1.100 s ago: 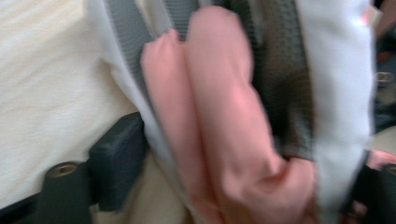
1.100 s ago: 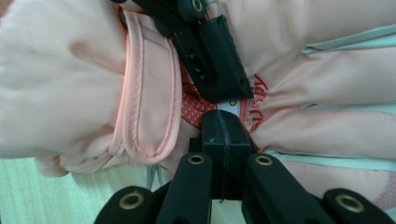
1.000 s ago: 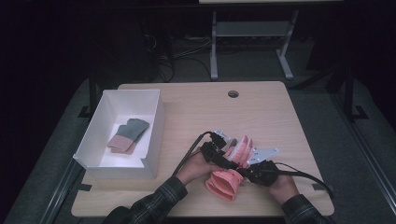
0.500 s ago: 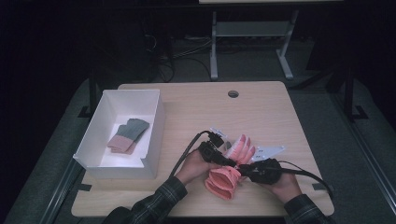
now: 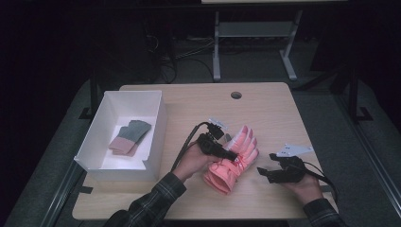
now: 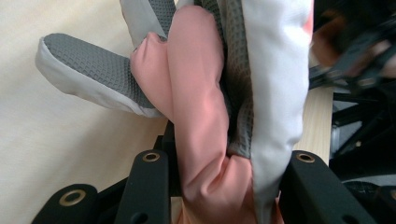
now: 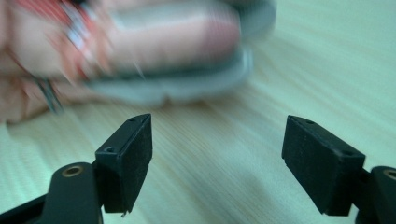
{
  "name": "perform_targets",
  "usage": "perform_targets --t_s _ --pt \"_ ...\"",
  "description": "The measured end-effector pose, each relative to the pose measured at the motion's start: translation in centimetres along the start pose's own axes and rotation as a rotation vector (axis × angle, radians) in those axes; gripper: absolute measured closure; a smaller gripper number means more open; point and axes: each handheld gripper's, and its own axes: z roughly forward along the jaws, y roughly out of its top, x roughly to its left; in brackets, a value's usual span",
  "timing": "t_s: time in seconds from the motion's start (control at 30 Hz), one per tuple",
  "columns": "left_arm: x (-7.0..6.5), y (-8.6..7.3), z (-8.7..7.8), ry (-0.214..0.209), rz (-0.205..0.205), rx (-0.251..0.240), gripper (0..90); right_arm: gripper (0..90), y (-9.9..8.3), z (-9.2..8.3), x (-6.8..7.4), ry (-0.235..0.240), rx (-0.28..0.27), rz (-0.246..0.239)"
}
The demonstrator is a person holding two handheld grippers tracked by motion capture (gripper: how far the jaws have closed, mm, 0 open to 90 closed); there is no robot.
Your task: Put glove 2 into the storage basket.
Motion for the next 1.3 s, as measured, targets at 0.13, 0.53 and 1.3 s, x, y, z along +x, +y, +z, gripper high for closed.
perform_targets --t_s 0.13,0.53,1.3 --pt "-0.3 0.9 -1.8 0.023 0.008 -0.019 64.1 17.8 -0.3 1.0 -0.6 -0.026 0.02 -0.009" --pt "-1.1 2.9 -8.8 0.093 0.016 -0.079 63.8 11.2 -0.7 2.6 -0.9 -0.06 0.033 -0.01" --pt "-1.2 2.3 -24.0 0.246 -0.04 -0.226 63.3 9.2 -0.7 2.7 -0.9 -0.059 0.035 -0.004"
